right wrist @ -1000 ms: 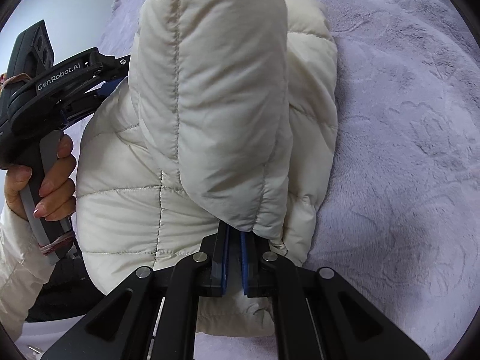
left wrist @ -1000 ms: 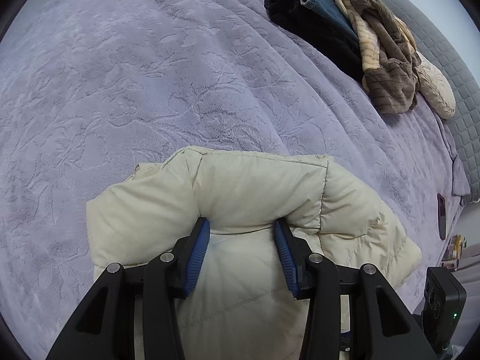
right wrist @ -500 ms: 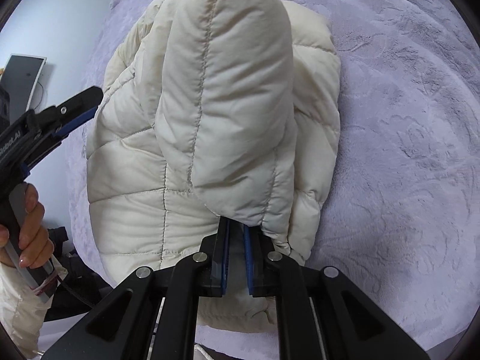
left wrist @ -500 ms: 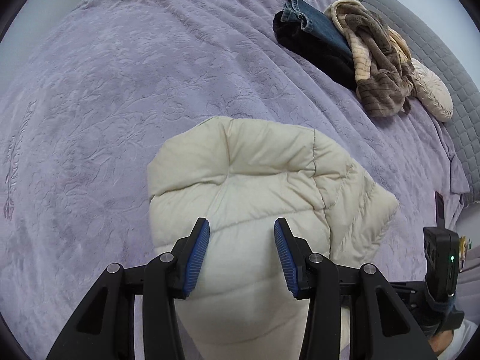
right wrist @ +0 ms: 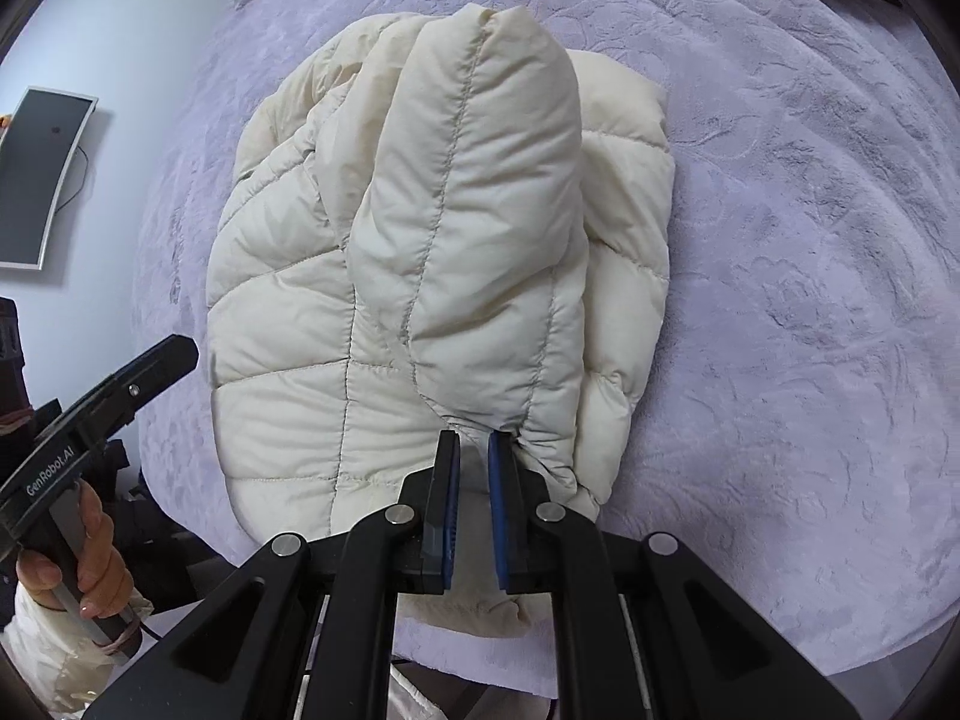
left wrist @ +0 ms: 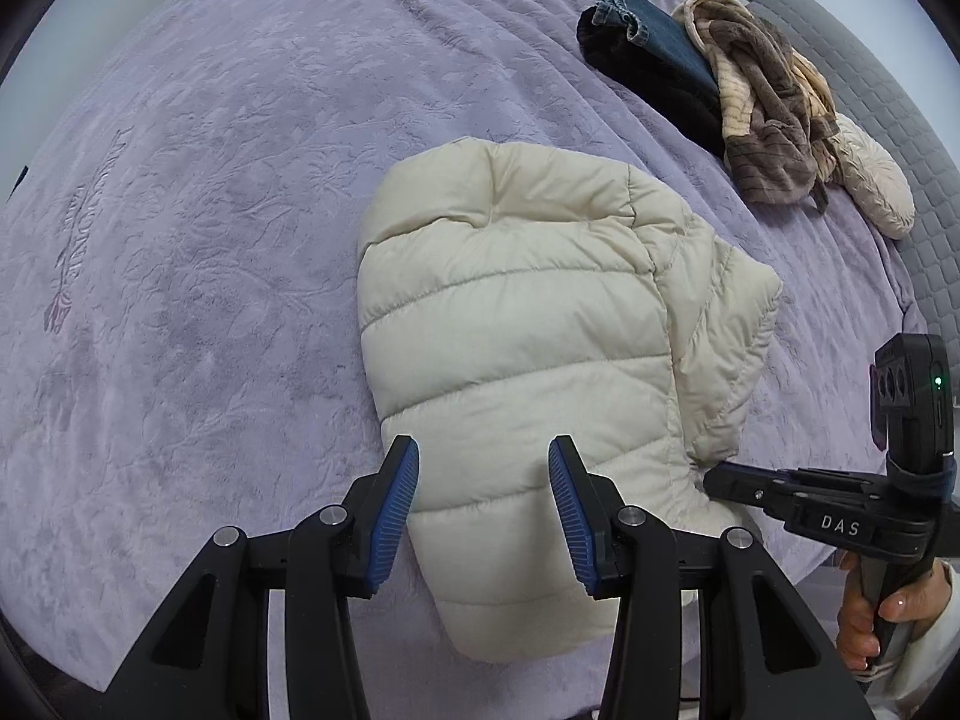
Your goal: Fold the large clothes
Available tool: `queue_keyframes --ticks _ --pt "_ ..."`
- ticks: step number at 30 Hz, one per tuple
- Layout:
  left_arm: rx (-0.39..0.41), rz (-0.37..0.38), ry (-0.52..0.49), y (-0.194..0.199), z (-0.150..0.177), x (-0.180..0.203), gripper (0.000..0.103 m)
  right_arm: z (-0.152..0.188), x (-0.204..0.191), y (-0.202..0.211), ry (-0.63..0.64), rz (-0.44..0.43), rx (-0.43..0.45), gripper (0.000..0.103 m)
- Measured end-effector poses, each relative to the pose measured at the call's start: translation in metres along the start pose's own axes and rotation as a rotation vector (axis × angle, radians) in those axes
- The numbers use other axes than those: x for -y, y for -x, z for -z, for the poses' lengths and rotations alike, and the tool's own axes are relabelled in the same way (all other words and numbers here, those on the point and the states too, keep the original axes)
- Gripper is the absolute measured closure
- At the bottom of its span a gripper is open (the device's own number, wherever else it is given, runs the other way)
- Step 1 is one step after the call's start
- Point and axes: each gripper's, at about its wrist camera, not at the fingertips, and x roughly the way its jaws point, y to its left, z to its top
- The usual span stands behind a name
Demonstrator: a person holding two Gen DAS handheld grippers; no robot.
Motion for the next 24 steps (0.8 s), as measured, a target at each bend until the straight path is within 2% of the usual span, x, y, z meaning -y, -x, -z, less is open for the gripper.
queue_keyframes --ticks 19,20,21,22,23,24 --pt "-0.01 -0.073 0.066 0.039 0.019 0.0 0.055 0.007 -0.041 0.06 0.041 0.05 0.027 0.09" --pt "-0.007 -0.077 0.068 0.043 0.019 0.0 0.042 0.006 -0.04 0.06 0.044 0.053 0.032 0.079" --pt "-0.001 -0.081 0.07 0.046 0.02 0.001 0.023 0.006 -0.042 0.064 0.046 0.058 0.039 0.068" --pt "0.013 -0.084 0.07 0.05 0.02 0.002 0.02 0.007 -0.044 0.067 0.05 0.064 0.049 0.04" --pt "0.028 -0.085 0.065 0.055 0.021 0.005 0.02 0.007 -0.047 0.072 0.056 0.067 0.064 0.029" --pt "0.035 -0.089 0.057 0.058 0.021 0.006 0.02 0.006 -0.049 0.075 0.064 0.069 0.076 0.029"
